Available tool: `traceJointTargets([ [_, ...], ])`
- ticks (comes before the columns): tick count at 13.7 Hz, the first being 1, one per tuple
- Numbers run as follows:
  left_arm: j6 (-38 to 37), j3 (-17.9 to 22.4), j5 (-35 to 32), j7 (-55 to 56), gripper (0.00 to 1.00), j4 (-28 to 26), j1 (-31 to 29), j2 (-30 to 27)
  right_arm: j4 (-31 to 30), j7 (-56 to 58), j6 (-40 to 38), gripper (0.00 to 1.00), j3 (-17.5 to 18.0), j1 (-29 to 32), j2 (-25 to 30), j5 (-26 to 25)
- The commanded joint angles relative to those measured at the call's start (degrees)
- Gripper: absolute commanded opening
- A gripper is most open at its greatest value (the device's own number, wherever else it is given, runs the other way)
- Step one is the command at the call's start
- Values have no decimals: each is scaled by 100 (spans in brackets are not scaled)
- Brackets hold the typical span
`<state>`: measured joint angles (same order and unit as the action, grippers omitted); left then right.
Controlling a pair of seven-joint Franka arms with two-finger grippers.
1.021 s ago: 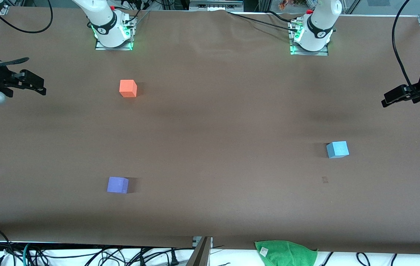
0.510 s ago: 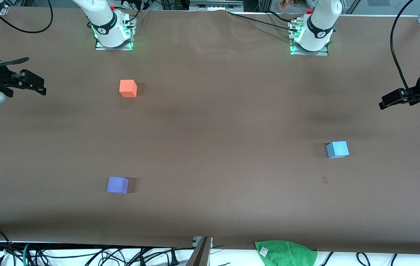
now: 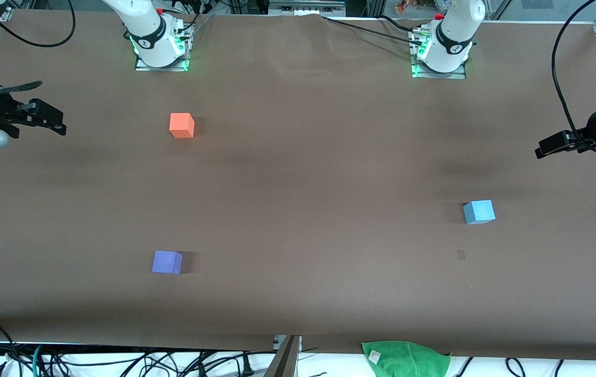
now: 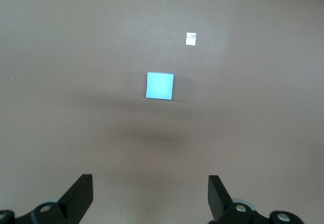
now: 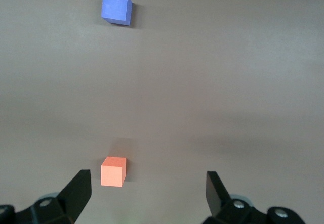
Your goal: Place blue block between orange and purple blocks
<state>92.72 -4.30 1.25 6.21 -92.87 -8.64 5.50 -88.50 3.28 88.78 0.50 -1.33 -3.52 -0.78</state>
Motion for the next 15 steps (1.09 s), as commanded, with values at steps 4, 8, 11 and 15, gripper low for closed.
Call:
traceJointTargets([
  [4,149,-1,174,-137,100,-90,-32,145,87,15,7,100,21,10,-43,69],
  [8,1393,-1,121,-146,100,-949,-41,380,96,6,7,100,21,1,-43,69],
  [11,2485,-1,60,-199,100,-1303,-24,1126,87,6,7,100,29,1,-43,69],
  [15,3217,-1,-221,-208,100,-1330,3,1893,87,6,7,100,29,1,-43,69],
])
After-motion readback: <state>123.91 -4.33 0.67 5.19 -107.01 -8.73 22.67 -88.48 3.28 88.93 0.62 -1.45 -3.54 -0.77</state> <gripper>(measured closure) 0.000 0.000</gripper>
